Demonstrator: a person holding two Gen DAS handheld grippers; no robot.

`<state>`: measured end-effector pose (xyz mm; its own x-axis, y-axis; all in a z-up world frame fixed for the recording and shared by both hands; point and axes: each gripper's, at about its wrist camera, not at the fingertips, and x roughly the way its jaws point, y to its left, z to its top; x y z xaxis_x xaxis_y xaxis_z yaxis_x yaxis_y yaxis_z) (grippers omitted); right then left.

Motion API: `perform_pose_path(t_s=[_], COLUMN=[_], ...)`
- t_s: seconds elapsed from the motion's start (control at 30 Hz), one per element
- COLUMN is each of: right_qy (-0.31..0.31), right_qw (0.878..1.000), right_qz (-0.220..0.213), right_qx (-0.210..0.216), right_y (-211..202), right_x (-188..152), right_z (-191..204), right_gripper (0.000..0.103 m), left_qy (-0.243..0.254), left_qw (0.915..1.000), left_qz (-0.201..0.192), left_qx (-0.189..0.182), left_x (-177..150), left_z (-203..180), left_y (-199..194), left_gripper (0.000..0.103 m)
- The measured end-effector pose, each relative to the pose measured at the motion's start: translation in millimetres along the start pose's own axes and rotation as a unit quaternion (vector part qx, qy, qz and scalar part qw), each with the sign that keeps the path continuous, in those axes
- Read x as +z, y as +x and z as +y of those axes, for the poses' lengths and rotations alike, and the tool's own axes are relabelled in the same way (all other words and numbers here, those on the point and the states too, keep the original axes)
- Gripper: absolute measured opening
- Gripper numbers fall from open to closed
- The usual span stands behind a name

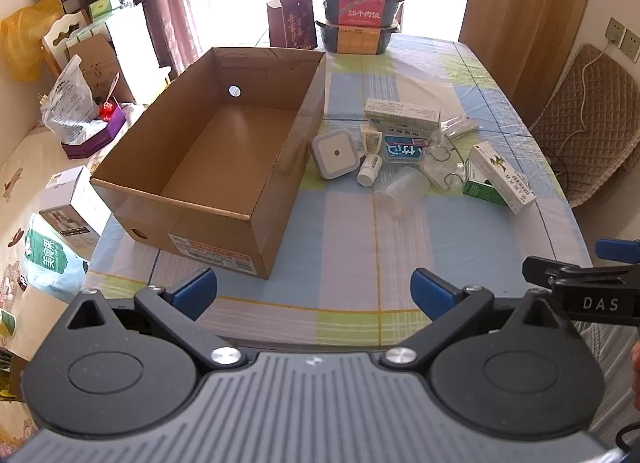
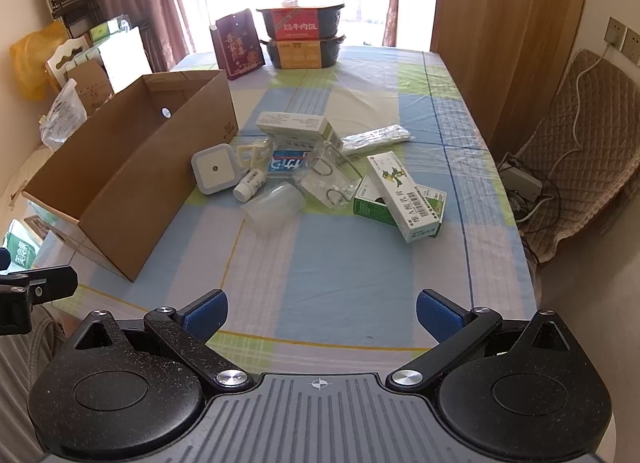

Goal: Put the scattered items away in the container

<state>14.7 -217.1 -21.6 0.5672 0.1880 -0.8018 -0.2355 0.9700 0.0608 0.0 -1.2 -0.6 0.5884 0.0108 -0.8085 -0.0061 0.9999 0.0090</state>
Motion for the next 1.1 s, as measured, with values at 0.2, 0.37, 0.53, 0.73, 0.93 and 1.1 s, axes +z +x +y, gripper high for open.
perform_pose_path(t_s=[0.2, 0.37, 0.53, 0.73, 0.93, 1.1], right_qy=[0.0, 0.002, 0.003, 0.006, 0.008, 0.012], right_qw=[1.0, 1.0, 1.0, 1.0, 1.0, 1.0], right_qz=[-0.001, -0.001, 0.001, 0.001, 0.002, 0.002], right_qx=[0.0, -0.002, -0.001, 0.002, 0.004, 0.005], right_y=[-0.1, 0.0, 1.5, 1.5, 1.7, 1.9], right_x=[0.6, -0.6, -0.5, -0.6, -0.9, -1.5], right_z=[-2.9, -0.6, -1.7, -3.4, -5.4, -7.7], right_gripper=[0.103, 0.103, 0.103, 0.103, 0.103, 0.103], left_qy=[0.01, 0.006, 0.005, 0.007, 0.009, 0.012], left_qw=[0.9999, 1.0, 1.0, 1.0, 0.9999, 0.9999], left_qz=[0.0, 0.003, 0.003, 0.004, 0.007, 0.008], left_qx=[0.01, 0.004, 0.002, 0.002, 0.001, 0.0], left_x=[-2.6, 1.4, 0.5, -0.3, -2.2, -2.7], left_z=[-8.7, -3.0, -2.0, -2.9, -4.4, -5.7], left_y=[3.4, 1.6, 1.7, 1.8, 4.9, 5.6], left_gripper=[0.102, 0.102, 0.102, 0.102, 0.102, 0.102])
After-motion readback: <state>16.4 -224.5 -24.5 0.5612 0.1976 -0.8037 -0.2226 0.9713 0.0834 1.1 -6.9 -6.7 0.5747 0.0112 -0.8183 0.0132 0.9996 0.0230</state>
